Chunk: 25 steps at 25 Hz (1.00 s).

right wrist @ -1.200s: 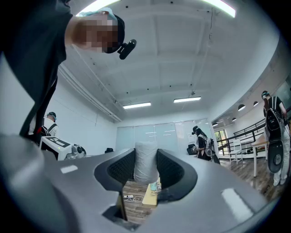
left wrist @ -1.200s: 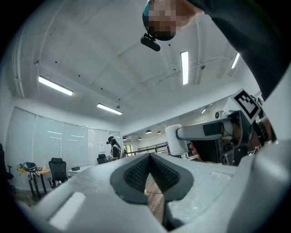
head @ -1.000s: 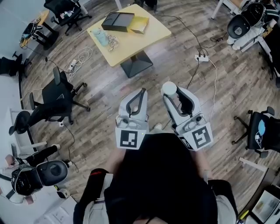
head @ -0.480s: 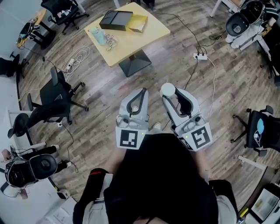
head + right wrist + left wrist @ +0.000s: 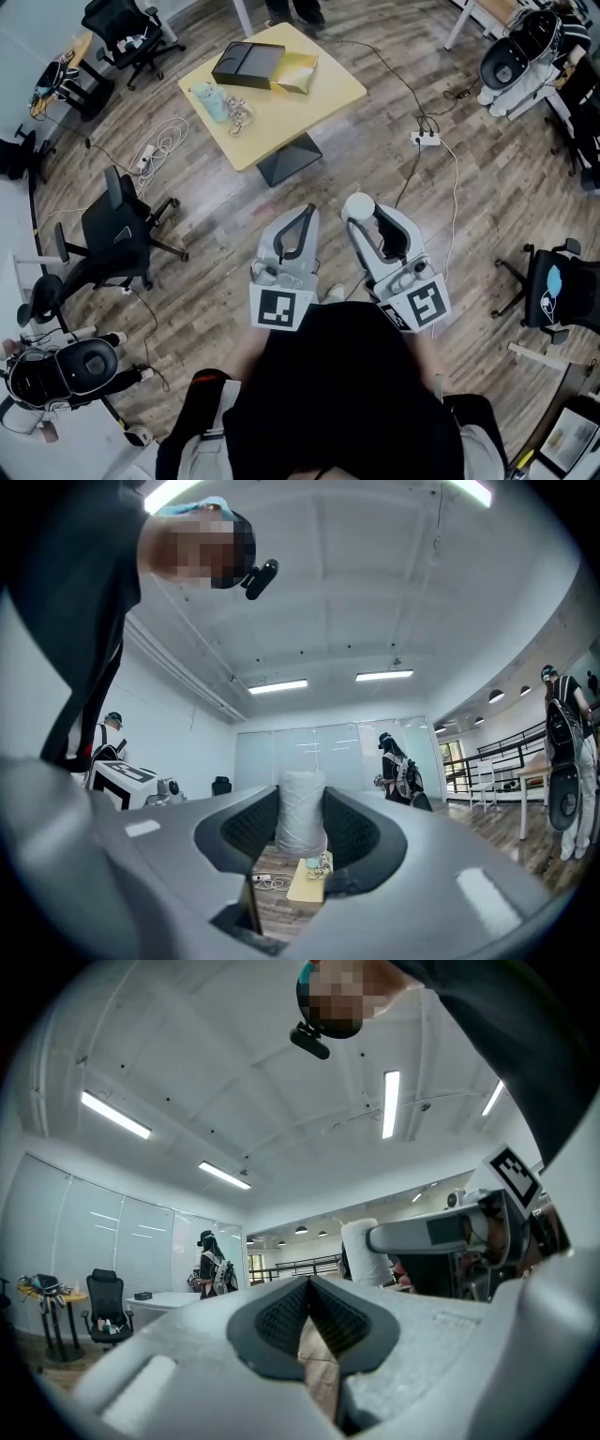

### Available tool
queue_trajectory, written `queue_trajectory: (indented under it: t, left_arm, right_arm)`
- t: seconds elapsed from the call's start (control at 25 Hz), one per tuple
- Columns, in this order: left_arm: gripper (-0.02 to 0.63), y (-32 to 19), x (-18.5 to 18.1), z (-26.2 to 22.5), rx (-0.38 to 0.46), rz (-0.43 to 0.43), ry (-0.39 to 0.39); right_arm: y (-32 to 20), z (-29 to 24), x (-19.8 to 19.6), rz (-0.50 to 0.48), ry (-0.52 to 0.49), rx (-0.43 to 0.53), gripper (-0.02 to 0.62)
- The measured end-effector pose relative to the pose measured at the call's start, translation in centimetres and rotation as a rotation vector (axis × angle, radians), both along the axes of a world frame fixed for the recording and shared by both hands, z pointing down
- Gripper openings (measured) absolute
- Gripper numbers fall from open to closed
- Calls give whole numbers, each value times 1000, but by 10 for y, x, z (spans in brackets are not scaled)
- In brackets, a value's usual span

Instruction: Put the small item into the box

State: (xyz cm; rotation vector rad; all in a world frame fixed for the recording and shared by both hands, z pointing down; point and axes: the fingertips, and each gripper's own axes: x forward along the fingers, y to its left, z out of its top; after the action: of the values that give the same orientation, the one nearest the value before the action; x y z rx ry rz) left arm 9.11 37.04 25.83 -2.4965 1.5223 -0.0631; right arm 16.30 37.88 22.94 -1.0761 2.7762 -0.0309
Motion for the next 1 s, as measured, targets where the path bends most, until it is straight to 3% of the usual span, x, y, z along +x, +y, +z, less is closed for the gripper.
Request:
queue_trajectory:
  t: [0.52, 1.0]
  left_arm:
    - [2, -92, -50, -9, 22, 71, 55]
    - [3, -123, -88, 1, -15, 85, 64]
  right_arm:
    - [-78, -3, -49, 83, 42, -20, 156]
    - [-113, 3, -89, 99, 37, -20, 156]
